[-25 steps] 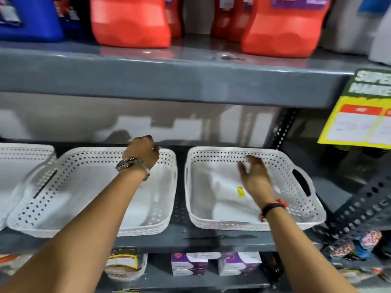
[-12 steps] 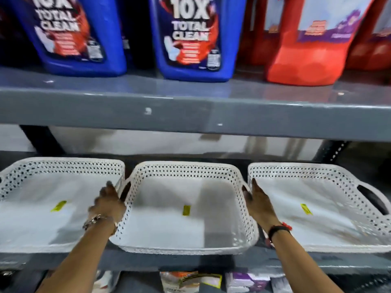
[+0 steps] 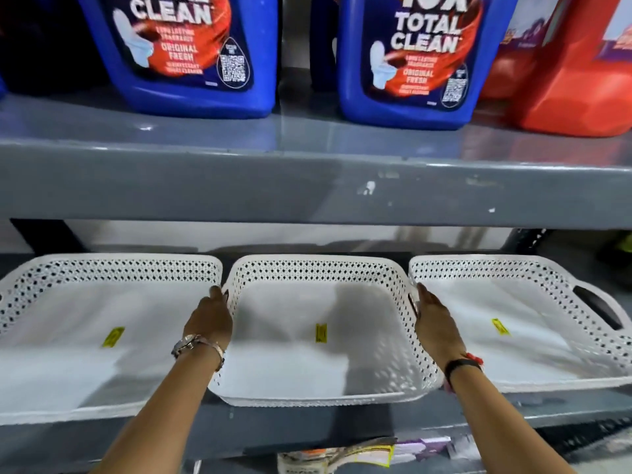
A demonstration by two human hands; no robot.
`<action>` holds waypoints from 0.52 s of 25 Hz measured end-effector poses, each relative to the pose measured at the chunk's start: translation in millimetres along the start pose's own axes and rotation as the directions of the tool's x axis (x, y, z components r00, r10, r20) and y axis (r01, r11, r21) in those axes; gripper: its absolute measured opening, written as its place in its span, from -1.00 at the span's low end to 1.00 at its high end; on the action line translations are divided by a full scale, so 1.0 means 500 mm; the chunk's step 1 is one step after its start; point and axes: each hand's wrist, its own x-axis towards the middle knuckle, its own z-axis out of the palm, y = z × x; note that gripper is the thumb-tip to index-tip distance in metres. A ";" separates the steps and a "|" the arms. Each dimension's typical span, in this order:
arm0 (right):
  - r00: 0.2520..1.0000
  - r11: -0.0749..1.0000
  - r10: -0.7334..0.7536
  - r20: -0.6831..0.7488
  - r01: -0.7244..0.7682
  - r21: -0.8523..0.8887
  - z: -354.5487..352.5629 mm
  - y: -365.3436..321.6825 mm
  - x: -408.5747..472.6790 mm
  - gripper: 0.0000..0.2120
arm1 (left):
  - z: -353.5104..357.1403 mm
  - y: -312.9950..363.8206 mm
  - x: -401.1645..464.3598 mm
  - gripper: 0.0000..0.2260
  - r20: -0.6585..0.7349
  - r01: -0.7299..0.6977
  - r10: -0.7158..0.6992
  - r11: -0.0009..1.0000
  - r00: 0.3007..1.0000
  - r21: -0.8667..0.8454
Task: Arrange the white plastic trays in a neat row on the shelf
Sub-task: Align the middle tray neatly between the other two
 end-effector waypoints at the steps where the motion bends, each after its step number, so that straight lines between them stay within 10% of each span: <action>1: 1.000 1.000 0.000 -0.006 0.000 -0.015 0.002 -0.003 0.010 -0.47 | 0.003 0.002 0.010 -0.70 -0.014 -0.021 0.021 1.000 1.000 0.000; 13: 1.000 0.999 0.004 -0.009 -0.004 -0.043 0.009 -0.022 0.094 -0.41 | 0.010 0.034 0.074 -0.70 -0.046 -0.029 0.026 0.999 0.999 -0.045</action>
